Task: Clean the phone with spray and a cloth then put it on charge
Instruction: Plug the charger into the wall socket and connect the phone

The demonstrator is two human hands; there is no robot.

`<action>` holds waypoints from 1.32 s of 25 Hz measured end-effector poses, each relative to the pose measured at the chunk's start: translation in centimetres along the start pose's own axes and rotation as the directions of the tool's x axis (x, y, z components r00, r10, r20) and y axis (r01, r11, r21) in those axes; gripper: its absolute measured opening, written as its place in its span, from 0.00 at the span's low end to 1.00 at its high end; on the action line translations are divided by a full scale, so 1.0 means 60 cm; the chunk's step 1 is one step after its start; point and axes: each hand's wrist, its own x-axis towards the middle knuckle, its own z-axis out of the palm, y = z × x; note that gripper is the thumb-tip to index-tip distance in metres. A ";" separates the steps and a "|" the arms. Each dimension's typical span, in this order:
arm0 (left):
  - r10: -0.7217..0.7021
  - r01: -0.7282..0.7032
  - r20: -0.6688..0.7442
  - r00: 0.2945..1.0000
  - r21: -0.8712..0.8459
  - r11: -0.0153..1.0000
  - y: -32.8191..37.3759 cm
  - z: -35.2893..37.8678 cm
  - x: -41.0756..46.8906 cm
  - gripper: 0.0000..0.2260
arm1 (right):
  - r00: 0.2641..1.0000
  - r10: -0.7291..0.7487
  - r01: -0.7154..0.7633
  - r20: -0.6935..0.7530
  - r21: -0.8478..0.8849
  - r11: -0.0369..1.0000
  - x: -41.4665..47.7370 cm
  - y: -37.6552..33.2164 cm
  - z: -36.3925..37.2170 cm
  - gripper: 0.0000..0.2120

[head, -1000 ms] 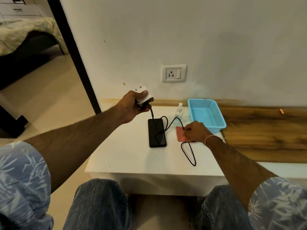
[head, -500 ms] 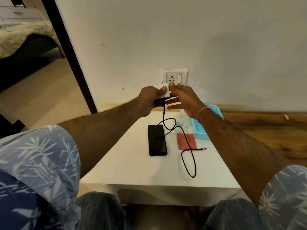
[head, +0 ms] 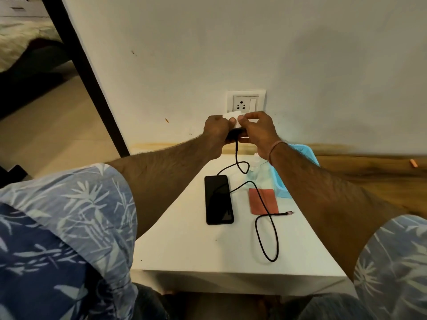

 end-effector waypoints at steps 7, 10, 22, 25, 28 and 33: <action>0.045 -0.045 0.002 0.999 0.067 0.997 -0.017 0.020 0.071 0.22 | 0.989 0.049 -0.049 -0.140 0.004 0.999 0.080 0.025 0.006 0.12; 0.048 -0.049 0.010 0.999 0.081 0.996 -0.027 0.023 0.097 0.22 | 0.988 0.039 -0.044 -0.152 -0.028 0.999 0.105 0.035 0.007 0.11; 0.103 -0.103 -0.004 0.995 0.078 0.992 -0.033 0.031 0.139 0.17 | 0.978 0.004 -0.014 -0.210 -0.046 0.999 0.146 0.037 0.013 0.09; 0.108 -0.106 -0.034 0.994 0.062 0.992 -0.027 0.035 0.145 0.16 | 0.976 0.038 -0.040 -0.214 -0.008 0.999 0.155 0.026 0.014 0.10; 0.095 -0.090 -0.065 0.993 0.065 0.994 -0.026 0.040 0.153 0.17 | 0.976 0.093 -0.094 -0.198 0.007 0.996 0.167 0.020 0.015 0.14; 0.098 -0.091 -0.120 0.988 0.060 0.994 -0.022 0.046 0.163 0.12 | 0.962 0.146 -0.140 -0.231 0.042 0.989 0.185 0.012 0.019 0.17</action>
